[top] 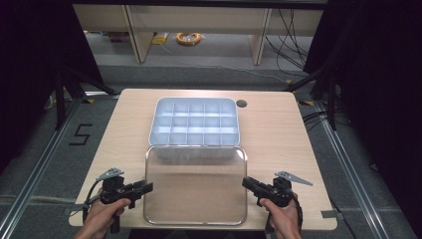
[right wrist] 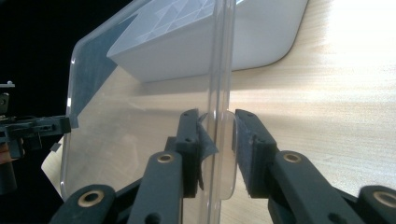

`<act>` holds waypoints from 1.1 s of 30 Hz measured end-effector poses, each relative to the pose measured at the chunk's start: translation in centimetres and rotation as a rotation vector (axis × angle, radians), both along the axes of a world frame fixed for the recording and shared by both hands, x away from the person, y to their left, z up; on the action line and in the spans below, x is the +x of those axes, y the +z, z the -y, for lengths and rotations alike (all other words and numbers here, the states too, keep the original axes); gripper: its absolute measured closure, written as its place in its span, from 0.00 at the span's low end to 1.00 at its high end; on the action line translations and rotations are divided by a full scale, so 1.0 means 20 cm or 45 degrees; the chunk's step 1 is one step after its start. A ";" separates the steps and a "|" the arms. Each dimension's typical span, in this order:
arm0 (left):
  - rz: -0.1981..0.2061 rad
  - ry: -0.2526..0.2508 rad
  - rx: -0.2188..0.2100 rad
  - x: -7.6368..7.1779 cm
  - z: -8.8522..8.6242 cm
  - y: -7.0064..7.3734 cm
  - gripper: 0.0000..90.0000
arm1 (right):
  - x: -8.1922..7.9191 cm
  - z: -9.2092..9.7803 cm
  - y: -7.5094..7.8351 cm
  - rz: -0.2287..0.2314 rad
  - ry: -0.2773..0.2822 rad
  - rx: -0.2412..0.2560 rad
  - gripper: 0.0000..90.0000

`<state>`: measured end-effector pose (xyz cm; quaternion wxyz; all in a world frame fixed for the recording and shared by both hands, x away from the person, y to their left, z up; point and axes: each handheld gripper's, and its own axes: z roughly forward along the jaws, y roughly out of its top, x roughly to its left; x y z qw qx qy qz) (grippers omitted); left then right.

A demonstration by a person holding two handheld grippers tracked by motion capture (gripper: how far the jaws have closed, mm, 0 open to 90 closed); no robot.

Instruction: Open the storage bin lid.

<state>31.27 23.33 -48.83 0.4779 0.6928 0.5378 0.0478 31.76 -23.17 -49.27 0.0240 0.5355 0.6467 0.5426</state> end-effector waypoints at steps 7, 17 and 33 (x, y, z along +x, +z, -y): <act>-0.019 -0.032 0.022 0.00 -0.01 -0.02 0.65 | 0.00 -0.01 -0.01 -0.030 0.006 -0.001 0.80; -0.057 -0.056 0.018 0.00 -0.02 -0.05 0.64 | 0.00 -0.02 -0.04 -0.088 0.014 -0.007 0.78; -0.126 -0.071 0.015 0.02 -0.02 -0.09 0.62 | 0.02 -0.02 -0.09 -0.139 0.014 -0.035 0.77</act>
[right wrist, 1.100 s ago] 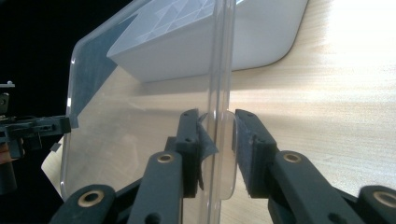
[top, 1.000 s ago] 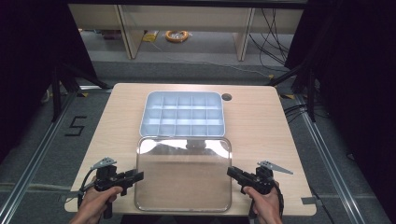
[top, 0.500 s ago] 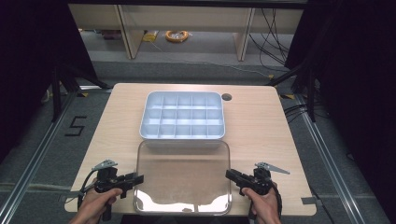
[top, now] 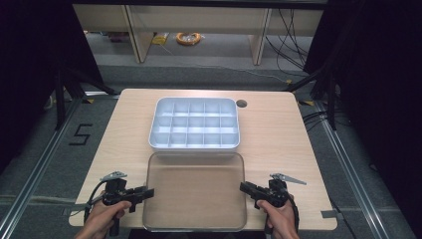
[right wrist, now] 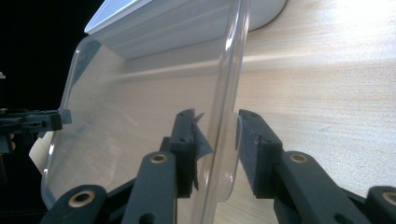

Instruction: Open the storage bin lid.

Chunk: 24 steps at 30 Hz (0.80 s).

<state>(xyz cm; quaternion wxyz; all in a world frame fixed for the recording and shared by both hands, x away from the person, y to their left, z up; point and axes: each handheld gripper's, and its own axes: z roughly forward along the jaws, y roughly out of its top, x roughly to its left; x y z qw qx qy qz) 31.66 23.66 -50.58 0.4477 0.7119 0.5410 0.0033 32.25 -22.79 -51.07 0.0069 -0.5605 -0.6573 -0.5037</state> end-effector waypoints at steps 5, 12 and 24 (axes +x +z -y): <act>-0.017 0.000 0.004 0.01 0.00 -0.01 0.61 | 0.02 0.00 -0.01 0.005 0.004 -0.020 0.76; -0.040 -0.004 0.010 0.03 0.01 -0.02 0.60 | 0.03 -0.01 -0.03 -0.013 0.002 -0.020 0.75; -0.068 -0.021 0.034 0.06 0.01 -0.04 0.56 | 0.05 -0.02 -0.03 -0.068 -0.009 -0.037 0.73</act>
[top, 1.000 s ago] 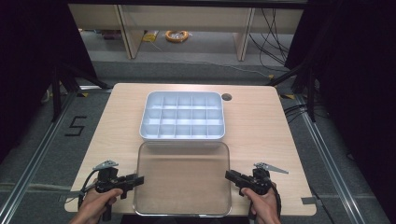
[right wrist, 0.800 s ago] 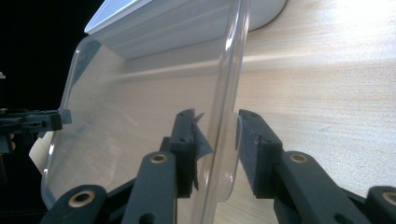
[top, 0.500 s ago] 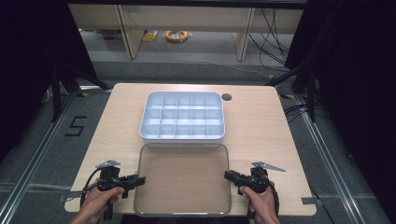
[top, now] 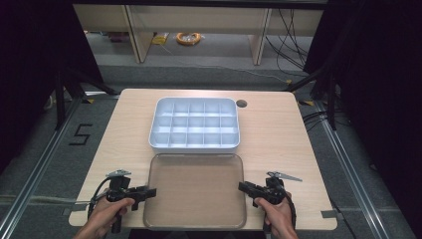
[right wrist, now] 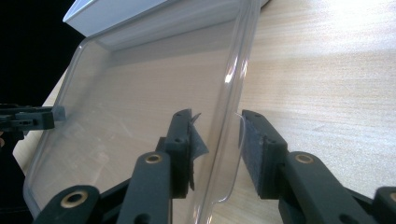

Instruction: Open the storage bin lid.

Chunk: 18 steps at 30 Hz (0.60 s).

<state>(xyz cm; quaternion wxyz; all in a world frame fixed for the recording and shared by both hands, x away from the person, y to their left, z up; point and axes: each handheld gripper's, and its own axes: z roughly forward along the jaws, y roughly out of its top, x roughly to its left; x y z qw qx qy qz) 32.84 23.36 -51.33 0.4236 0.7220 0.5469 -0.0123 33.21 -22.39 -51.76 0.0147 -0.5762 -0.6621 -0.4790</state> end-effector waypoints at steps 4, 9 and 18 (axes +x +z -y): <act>-0.005 -0.006 0.006 0.00 0.01 0.00 0.54 | 0.01 0.00 -0.01 0.057 0.018 -0.030 0.73; 0.022 -0.021 0.074 0.00 0.01 0.01 0.48 | 0.02 0.01 -0.01 0.060 0.020 -0.056 0.72; 0.054 0.014 0.151 0.00 0.02 0.02 0.28 | 0.03 0.01 0.01 0.075 0.034 -0.039 0.68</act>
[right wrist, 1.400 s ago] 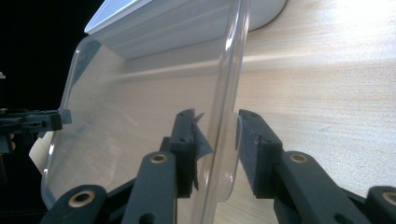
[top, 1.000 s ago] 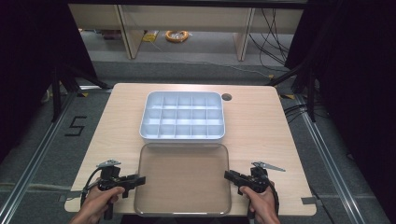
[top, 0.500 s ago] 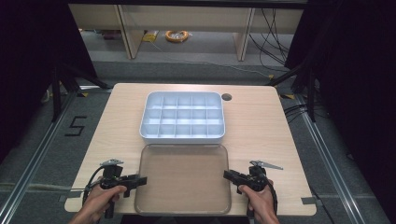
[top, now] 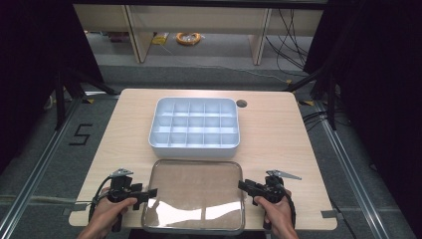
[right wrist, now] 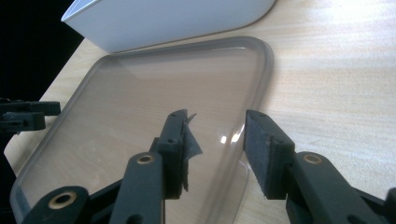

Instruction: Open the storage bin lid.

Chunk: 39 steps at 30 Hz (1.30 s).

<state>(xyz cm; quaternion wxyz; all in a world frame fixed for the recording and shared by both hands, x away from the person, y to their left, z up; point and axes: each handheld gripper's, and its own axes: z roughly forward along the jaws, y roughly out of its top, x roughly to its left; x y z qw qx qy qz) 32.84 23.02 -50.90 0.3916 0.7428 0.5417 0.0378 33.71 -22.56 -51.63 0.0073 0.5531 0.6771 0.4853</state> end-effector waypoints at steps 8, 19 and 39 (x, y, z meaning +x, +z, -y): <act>0.037 0.001 -0.008 0.00 0.00 0.01 0.27 | 0.00 0.00 0.01 0.021 0.014 0.002 0.66; 0.098 -0.011 -0.010 -0.01 0.00 0.03 0.26 | 0.04 0.00 0.03 0.087 0.018 -0.006 0.50; 0.205 -0.071 -0.094 -0.02 0.01 0.05 0.18 | 0.00 -0.03 0.13 0.291 0.095 -0.107 0.31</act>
